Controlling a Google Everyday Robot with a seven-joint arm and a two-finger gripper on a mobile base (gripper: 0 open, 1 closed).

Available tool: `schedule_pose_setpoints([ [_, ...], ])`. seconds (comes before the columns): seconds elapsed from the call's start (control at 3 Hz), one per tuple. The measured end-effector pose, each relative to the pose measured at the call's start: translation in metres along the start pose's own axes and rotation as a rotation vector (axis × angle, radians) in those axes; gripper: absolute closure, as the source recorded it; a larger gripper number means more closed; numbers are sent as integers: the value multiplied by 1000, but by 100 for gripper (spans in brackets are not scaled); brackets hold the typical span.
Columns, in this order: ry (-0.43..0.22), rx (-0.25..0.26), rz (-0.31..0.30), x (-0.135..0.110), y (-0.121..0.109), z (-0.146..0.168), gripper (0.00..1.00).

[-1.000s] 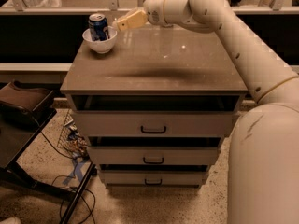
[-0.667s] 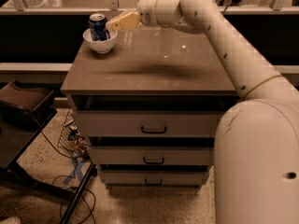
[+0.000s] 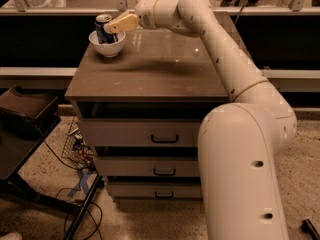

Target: Pick pepsi can from white bowl and place on counter

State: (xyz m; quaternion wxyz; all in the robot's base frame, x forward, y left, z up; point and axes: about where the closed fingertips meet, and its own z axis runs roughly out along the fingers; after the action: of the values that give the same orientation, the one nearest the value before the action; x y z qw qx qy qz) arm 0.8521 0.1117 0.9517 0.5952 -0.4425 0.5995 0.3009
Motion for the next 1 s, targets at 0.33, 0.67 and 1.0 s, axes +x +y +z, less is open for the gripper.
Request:
schedule_pose_setpoints([
  [0.33, 0, -36, -2, 4, 7, 21, 0],
  [0.67, 8, -69, 8, 13, 15, 36, 0],
  [1.0, 15, -99, 12, 19, 23, 46, 23],
])
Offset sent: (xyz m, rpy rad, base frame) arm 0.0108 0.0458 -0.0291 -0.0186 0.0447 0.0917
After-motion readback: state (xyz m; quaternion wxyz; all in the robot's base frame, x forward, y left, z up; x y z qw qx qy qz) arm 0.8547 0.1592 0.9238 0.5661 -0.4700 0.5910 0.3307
